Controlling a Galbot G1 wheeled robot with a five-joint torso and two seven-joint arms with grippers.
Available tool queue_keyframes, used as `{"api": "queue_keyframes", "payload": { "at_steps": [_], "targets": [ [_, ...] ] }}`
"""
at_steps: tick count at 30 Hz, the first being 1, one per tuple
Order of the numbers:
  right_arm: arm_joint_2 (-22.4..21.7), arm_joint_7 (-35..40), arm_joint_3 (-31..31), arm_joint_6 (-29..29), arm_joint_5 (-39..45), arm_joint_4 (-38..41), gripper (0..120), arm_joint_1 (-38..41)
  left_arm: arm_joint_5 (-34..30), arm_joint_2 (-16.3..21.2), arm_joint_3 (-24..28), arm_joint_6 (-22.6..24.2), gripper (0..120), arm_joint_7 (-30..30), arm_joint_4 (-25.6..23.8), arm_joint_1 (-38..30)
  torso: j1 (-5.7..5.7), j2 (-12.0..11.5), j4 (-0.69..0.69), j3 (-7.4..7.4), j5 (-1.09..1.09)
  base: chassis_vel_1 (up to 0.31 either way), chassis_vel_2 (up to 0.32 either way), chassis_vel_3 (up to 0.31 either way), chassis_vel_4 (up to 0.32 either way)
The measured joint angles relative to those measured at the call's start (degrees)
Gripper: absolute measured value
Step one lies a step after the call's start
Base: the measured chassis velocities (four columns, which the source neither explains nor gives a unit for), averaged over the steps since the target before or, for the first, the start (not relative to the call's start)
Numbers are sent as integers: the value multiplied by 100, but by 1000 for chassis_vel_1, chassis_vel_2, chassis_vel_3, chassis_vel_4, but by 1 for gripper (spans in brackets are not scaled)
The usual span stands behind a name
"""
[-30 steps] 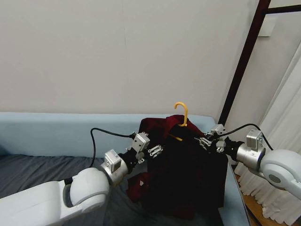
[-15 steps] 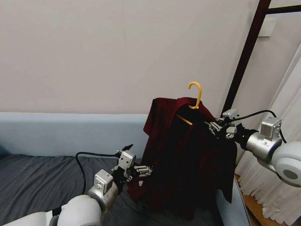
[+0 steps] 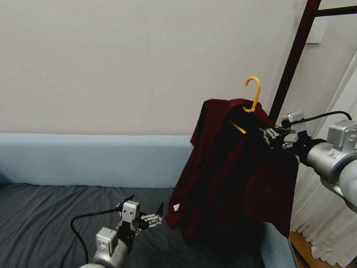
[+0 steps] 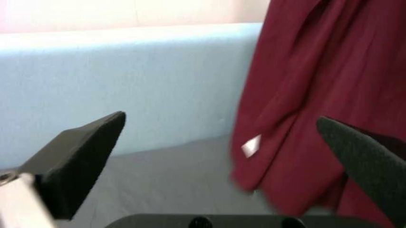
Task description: Pick up the clothes from the sofa and hang them on the clothes hanger.
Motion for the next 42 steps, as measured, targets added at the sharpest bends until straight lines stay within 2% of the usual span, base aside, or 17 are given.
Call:
{"api": "queue_keyframes", "payload": {
  "at_steps": [2,5,9,11,12,14,17,21,32,42],
  "targets": [
    [-44,118,207,-121,89,-35,9,55,509,-221,-195,-307,102,223,182,293,0,0,-2,0,2,0,0,0,0],
    [-54,325,239,-328,151,-71,9,202,867,-395,-378,-526,101,355,288,574,0,0,0,0,2,0,0,0,0],
    [-47,469,219,-434,162,-82,9,287,1052,-464,-471,-641,100,442,308,670,0,0,-2,0,1,0,0,0,0],
    [73,877,110,-696,55,-278,9,541,1477,-768,-779,-983,100,596,237,999,1,0,-5,0,4,0,0,0,0],
    [73,877,110,-696,55,-278,9,541,1477,-768,-779,-983,100,596,237,999,1,0,-5,0,4,0,0,0,0],
    [111,969,47,-854,-184,-463,9,726,1675,-1117,-932,-1211,100,665,147,1429,1,0,4,1,3,0,0,0,0],
    [58,1012,-35,-1075,-533,-735,9,921,1904,-1585,-1051,-1383,100,670,34,1828,0,0,1,1,4,0,0,0,0],
    [-16,1192,-114,-1249,-533,-904,9,1143,1946,-1828,-1049,-1476,100,666,-5,2035,0,0,-2,0,2,0,0,0,0],
    [-328,1212,-296,-1468,-478,-1419,9,1740,1906,-1845,-1014,-1516,100,658,-44,2112,0,0,-1,0,1,0,0,0,0],
    [-309,804,-404,-1471,-1573,-2290,9,1694,1888,-1840,-1006,-1510,100,651,-47,2117,0,0,0,0,2,0,0,0,0]
  ]
}}
